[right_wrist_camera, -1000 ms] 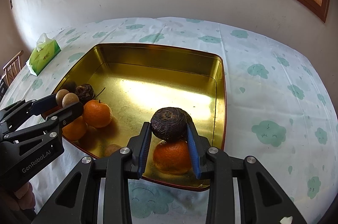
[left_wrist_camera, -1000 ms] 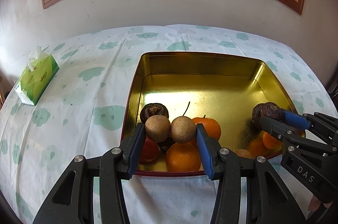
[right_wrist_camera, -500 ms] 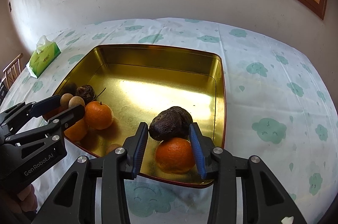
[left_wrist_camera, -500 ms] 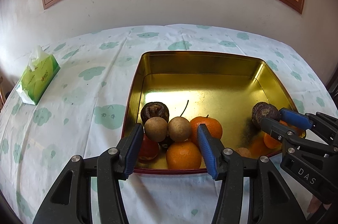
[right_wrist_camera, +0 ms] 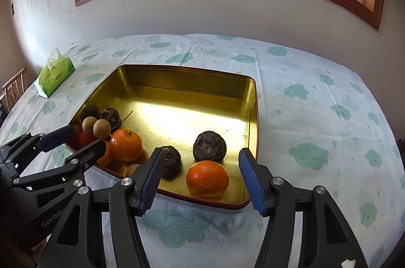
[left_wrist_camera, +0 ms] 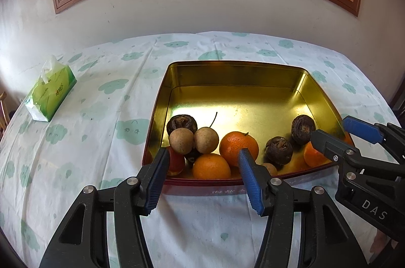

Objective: Organize fruits

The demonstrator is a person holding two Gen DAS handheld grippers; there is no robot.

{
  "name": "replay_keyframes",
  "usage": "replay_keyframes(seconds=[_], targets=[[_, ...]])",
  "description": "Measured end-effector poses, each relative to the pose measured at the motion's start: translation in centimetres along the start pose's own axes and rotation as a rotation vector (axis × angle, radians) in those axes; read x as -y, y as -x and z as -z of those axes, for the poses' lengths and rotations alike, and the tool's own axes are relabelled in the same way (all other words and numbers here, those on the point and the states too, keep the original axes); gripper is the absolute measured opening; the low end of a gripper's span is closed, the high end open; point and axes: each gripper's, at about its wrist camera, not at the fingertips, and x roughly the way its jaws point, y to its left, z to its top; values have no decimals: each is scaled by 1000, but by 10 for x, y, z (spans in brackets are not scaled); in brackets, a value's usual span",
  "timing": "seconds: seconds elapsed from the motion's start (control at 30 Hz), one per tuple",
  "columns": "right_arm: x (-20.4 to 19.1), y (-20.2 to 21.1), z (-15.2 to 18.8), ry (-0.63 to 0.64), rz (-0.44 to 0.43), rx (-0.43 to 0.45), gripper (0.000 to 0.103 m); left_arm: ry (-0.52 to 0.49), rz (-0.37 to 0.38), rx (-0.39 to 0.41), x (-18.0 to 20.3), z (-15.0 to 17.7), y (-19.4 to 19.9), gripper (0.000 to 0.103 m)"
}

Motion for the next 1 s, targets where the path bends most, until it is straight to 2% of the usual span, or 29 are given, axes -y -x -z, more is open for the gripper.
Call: replay_keyframes(seconds=[0.3,0.4,0.67,1.0], targets=[[6,26,21,-84,-1,-13,60,31,-25,20,-2,17,35,57],[4,34,35,-98,2,-23,65,24,-41,17,-1,29,45,57],[-12,61,66,-62,26,-7,66,37,-75,-6,-4,58,63,57],[-23,79,84,-24,51,21,66,35,-75,-23,-2,85,78,57]])
